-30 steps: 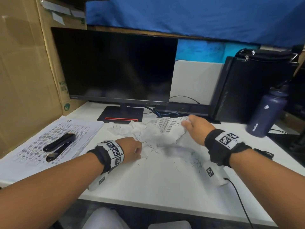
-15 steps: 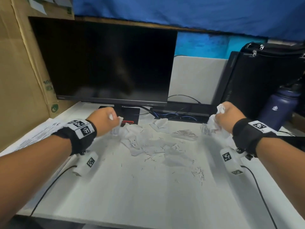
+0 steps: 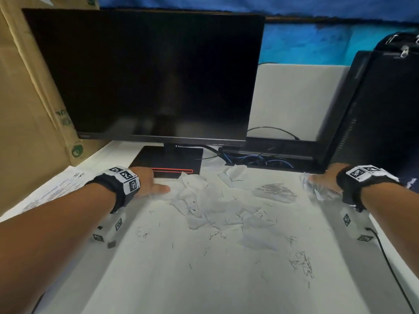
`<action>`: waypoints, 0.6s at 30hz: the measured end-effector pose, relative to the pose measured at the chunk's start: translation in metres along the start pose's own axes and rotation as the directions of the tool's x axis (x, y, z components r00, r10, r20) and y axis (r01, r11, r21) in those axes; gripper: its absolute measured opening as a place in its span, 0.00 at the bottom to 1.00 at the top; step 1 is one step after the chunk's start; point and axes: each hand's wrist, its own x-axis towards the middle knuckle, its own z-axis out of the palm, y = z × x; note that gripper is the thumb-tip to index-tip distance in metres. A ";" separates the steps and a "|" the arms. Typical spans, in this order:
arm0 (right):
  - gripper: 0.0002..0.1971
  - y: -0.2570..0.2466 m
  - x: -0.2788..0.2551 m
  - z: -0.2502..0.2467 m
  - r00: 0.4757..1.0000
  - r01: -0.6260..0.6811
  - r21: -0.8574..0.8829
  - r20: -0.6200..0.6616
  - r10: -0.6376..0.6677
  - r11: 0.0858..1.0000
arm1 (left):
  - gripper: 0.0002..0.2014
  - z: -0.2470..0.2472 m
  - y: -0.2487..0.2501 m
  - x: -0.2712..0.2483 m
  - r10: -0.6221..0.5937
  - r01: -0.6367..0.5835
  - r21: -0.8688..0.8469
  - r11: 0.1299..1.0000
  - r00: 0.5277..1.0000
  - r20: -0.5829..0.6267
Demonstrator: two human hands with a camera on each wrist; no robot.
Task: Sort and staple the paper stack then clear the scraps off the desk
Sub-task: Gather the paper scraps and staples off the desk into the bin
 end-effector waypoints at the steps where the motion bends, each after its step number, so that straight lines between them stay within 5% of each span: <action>1: 0.34 0.003 0.002 0.001 0.999 -0.038 0.009 0.011 0.038 0.999 | 0.32 0.003 0.002 0.003 -0.003 0.003 0.002 1.000 1.000 -0.023; 5: 0.44 0.009 0.004 0.002 0.989 -0.129 0.069 0.083 0.124 0.989 | 0.22 0.007 0.012 0.001 0.040 -0.039 0.017 0.999 0.998 -0.045; 13: 0.31 0.018 0.045 0.034 0.994 0.058 -0.222 0.105 -0.035 0.973 | 0.06 0.002 0.010 -0.014 0.128 -0.128 -0.006 0.992 0.992 -0.022; 18: 0.19 -0.005 -0.024 0.004 0.995 0.070 -0.008 0.065 -0.070 0.997 | 0.04 -0.023 -0.003 -0.028 0.073 -0.098 -0.211 0.973 0.990 -0.121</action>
